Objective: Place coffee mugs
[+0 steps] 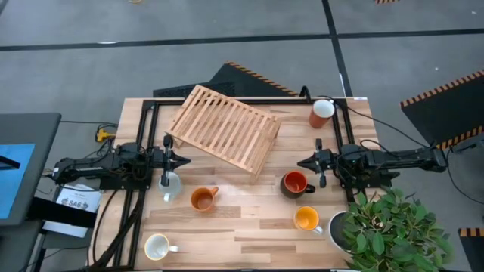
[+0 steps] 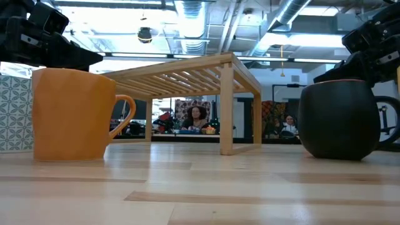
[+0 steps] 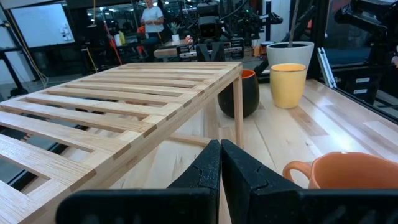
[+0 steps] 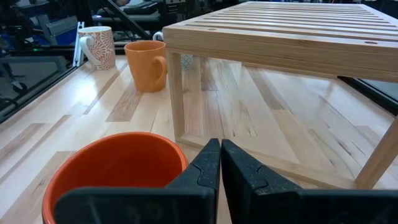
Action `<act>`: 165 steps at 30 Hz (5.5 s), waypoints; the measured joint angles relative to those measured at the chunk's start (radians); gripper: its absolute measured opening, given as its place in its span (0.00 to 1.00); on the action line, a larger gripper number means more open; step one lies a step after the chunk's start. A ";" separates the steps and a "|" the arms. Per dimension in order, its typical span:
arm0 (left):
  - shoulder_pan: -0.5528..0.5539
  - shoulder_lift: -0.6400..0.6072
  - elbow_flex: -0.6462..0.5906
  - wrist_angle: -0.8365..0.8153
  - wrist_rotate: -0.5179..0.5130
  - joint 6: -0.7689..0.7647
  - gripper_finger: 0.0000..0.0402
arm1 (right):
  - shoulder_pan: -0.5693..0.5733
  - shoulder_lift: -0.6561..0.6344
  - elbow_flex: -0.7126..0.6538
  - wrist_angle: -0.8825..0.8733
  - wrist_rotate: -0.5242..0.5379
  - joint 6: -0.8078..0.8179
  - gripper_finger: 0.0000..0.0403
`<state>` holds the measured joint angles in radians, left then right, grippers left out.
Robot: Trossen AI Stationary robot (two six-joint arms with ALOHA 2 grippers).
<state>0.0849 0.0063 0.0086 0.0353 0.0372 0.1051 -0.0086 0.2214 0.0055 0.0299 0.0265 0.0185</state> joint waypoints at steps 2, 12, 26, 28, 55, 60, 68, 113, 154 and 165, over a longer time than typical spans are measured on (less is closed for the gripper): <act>0.000 0.000 0.000 0.000 0.000 0.000 0.00 | 0.000 0.000 0.000 0.000 0.000 0.000 0.11; 0.000 0.000 0.000 0.000 0.000 0.000 0.00 | 0.000 0.000 0.000 0.000 0.000 0.000 0.11; 0.000 0.000 0.000 0.000 0.000 0.000 0.00 | 0.000 0.000 0.000 0.000 0.000 0.000 0.11; 0.000 0.000 0.000 0.000 0.000 0.000 0.00 | 0.000 0.000 0.000 0.000 0.000 0.000 0.11; 0.000 0.000 0.000 0.000 0.000 0.000 0.00 | 0.000 0.000 0.000 0.000 0.000 0.000 0.11; 0.000 0.000 0.000 0.000 0.000 0.000 0.00 | 0.000 0.000 0.000 0.000 0.000 0.000 0.11; 0.000 0.000 0.000 0.000 0.000 0.000 0.00 | 0.000 0.000 0.000 0.000 0.000 0.000 0.11; 0.000 0.000 0.000 0.000 0.000 0.000 0.00 | -0.249 0.740 0.849 -0.596 0.636 0.289 0.42; 0.000 0.000 0.000 0.000 0.000 0.000 0.00 | -0.814 1.188 0.854 -0.750 0.365 0.254 0.53; 0.000 0.000 0.000 0.000 0.000 0.000 0.00 | -0.697 1.064 0.913 -0.949 0.417 0.231 0.12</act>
<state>0.0849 0.0067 0.0083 0.0352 0.0372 0.1048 -0.7054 1.2850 0.9185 -0.9194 0.4440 0.2493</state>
